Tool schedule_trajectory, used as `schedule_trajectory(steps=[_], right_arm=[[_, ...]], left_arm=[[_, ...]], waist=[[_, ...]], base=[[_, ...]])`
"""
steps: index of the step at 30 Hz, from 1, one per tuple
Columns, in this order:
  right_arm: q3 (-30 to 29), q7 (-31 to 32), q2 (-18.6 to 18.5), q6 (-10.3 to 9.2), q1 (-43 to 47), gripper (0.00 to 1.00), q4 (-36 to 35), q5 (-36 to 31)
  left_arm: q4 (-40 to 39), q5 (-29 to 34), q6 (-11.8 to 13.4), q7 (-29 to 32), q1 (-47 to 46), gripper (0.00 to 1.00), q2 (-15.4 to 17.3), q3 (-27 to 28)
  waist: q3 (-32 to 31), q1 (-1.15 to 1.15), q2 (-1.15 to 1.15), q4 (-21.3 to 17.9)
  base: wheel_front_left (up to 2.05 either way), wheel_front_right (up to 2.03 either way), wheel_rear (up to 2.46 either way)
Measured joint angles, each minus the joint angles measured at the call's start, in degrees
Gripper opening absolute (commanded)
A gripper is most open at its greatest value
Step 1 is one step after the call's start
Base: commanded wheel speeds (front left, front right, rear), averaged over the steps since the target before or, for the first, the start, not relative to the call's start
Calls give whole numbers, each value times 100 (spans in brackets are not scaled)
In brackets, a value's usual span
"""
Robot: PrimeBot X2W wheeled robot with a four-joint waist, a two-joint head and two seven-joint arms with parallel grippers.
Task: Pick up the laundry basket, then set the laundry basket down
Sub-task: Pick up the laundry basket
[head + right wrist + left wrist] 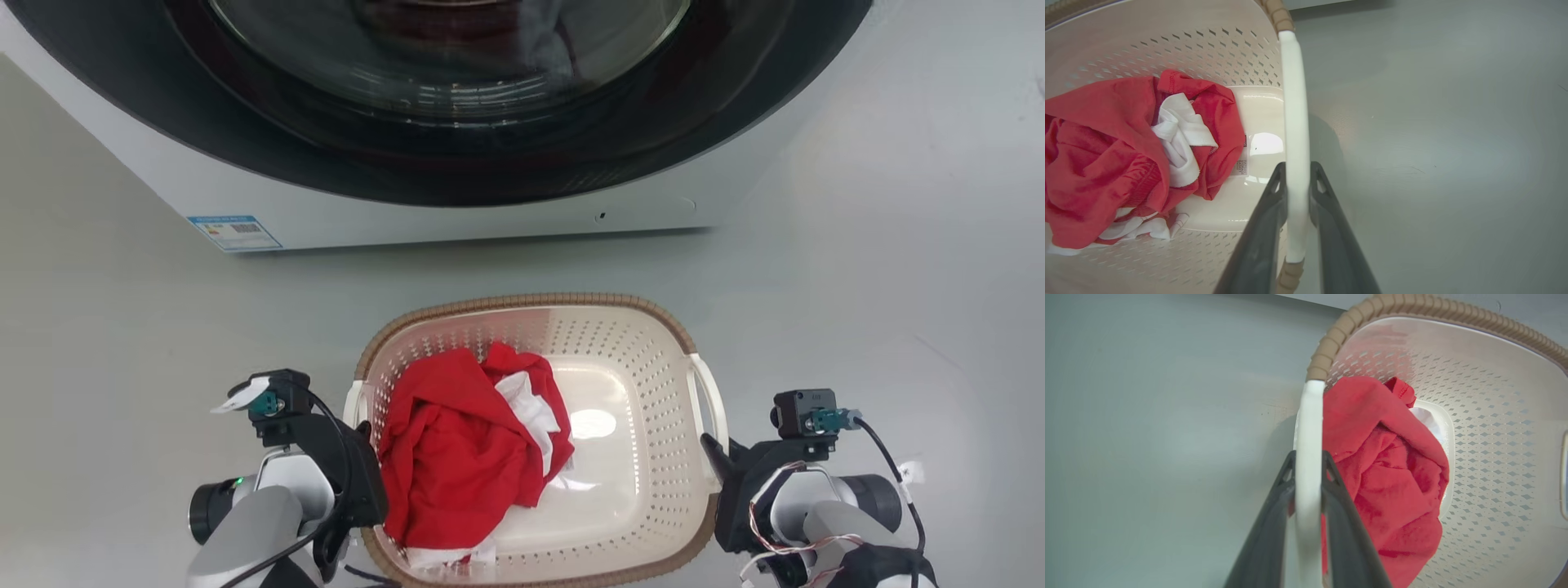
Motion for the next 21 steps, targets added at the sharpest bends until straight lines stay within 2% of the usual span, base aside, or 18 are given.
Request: schedule_trajectory(steps=[21], right_arm=[[363, 956, 38, 1, 1069, 0, -14, 737]], left_arm=[[66, -238, 54, 557, 1003, 0, -20, -3]], waist=[[-1676, 0, -1, -49]], base=[[0, 0, 0]])
